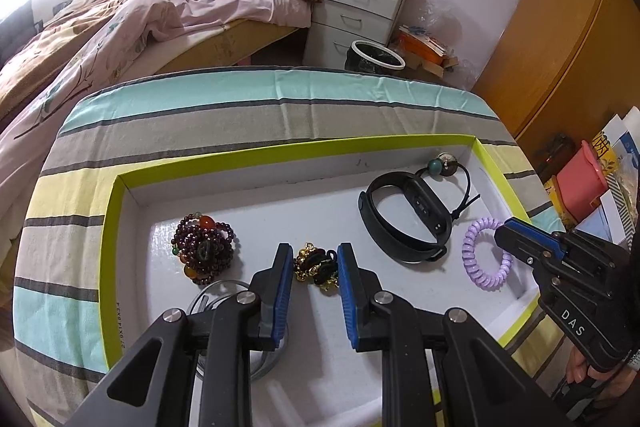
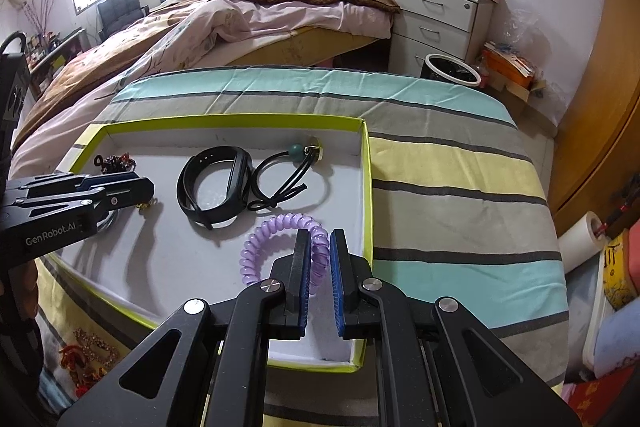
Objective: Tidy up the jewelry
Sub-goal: 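Open both tools to drop the purple coil and brooch in the tray, then move both tools back and close the right tool on the blue coil hair tie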
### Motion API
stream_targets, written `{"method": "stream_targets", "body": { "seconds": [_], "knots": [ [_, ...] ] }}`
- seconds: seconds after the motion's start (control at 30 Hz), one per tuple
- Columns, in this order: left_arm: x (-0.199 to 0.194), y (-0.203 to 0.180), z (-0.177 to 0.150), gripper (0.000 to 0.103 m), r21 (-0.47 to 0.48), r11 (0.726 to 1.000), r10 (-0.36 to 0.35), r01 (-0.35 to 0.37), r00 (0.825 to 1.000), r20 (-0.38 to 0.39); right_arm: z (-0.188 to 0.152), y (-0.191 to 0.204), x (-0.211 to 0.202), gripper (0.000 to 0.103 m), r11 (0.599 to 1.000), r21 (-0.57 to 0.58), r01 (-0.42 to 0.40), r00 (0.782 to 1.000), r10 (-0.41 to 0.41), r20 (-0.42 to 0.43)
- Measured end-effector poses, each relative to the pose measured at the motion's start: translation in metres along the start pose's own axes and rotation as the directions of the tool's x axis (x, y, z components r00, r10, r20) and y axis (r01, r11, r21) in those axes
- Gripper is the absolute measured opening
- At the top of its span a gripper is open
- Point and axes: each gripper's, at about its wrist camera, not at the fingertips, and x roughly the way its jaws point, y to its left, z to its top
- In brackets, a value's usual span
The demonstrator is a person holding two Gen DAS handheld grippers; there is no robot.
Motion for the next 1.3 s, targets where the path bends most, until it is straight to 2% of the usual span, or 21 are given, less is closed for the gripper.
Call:
{"method": "stream_targets", "body": {
  "seconds": [0.13,0.23,0.27,0.37,0.47,0.57,0.7,1.0,1.3],
  "knots": [
    [0.0,0.0,0.001,0.027,-0.001,1.0,0.004,-0.004,1.0,0.002,-0.001,0.0,0.001,0.01,1.0,-0.004,0.006,1.0,-0.006,0.0],
    [0.0,0.0,0.0,0.043,-0.003,1.0,0.013,-0.013,1.0,0.003,0.0,0.0,-0.001,0.01,1.0,-0.003,0.006,1.0,-0.006,0.005],
    [-0.001,0.0,0.0,0.045,-0.005,1.0,0.016,-0.016,1.0,0.007,0.0,0.0,-0.001,0.01,1.0,-0.003,0.007,1.0,-0.007,0.009],
    [-0.004,-0.001,-0.001,0.045,-0.009,1.0,-0.013,0.013,1.0,0.006,0.0,0.001,-0.003,0.013,1.0,0.002,-0.003,1.0,0.003,0.015],
    [-0.006,-0.003,-0.002,0.045,0.004,1.0,0.011,-0.011,1.0,0.009,0.0,0.002,-0.004,0.014,1.0,0.0,0.001,1.0,-0.001,0.018],
    [-0.012,-0.005,-0.003,0.045,-0.002,1.0,-0.002,0.002,1.0,0.021,0.0,0.003,-0.005,0.015,1.0,-0.001,0.003,1.0,-0.003,0.02],
    [-0.021,-0.009,-0.006,0.045,0.01,1.0,0.015,-0.015,0.999,0.036,-0.001,0.003,-0.009,0.034,1.0,0.009,-0.002,0.999,0.001,0.032],
    [-0.057,-0.014,-0.022,0.045,-0.011,1.0,0.011,-0.01,0.996,0.083,-0.009,0.008,-0.03,0.035,0.999,0.021,-0.041,0.997,0.04,0.067],
    [-0.093,-0.013,-0.055,0.046,-0.04,0.999,0.015,-0.011,0.993,0.12,-0.025,0.015,-0.058,0.035,0.997,0.035,-0.073,0.992,0.069,0.101]
  ]
}}
